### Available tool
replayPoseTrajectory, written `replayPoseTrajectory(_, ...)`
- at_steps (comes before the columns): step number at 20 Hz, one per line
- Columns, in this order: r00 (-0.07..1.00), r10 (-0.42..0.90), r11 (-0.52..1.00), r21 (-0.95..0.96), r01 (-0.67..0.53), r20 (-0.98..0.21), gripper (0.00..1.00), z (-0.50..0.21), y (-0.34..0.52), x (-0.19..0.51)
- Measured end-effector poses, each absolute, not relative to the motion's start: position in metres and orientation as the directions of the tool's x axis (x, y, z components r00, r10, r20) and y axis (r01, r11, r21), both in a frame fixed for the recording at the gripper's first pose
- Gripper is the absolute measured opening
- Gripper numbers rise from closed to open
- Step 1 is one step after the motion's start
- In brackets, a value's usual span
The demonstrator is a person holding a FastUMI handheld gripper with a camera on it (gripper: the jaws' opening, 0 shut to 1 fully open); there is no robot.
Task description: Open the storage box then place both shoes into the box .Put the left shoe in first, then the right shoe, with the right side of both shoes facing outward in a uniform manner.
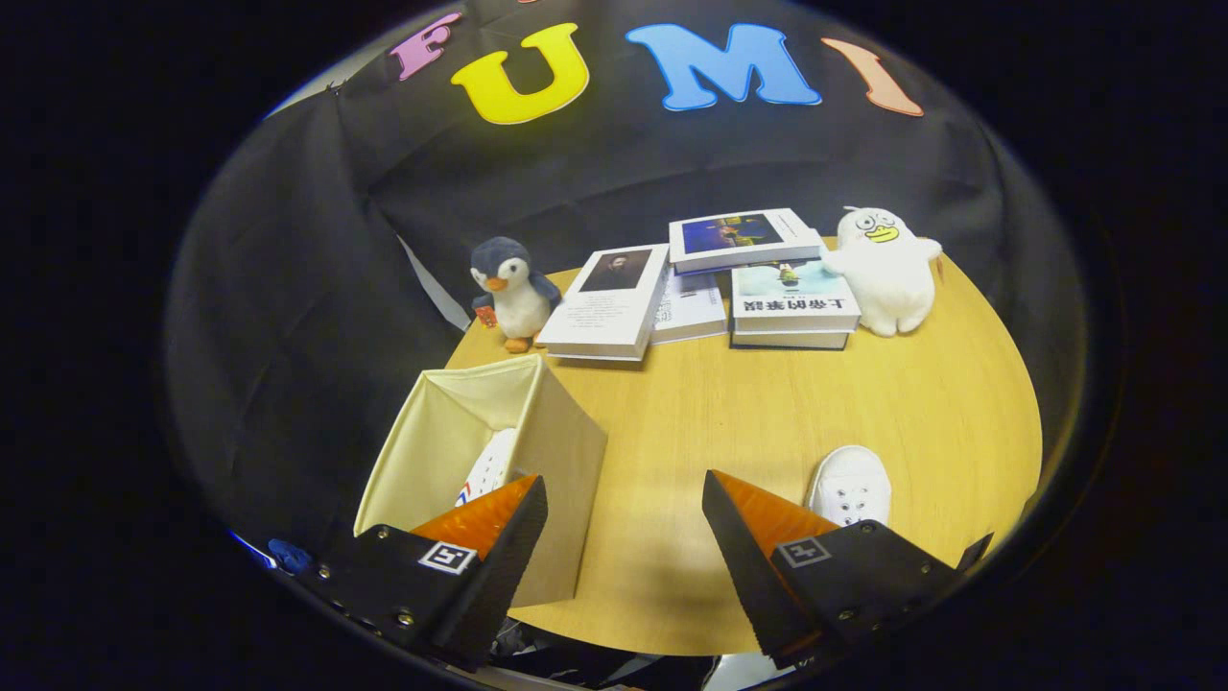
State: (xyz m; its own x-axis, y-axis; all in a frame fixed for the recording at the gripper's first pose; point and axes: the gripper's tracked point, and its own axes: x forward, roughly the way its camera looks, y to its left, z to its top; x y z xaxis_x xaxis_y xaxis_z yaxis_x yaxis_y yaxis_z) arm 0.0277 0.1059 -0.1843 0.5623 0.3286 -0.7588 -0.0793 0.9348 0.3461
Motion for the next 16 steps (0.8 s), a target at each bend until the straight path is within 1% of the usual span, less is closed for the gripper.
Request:
replayPoseTrajectory(7, 0.55, 0.265, 0.95, 0.313, -0.008, -0.792, 0.98, -0.204, 0.04, 0.016)
replayPoseTrajectory(16, 0.474, 0.176, 0.969, 0.237, 0.07, -0.863, 0.98, -0.251, -0.036, -0.013)
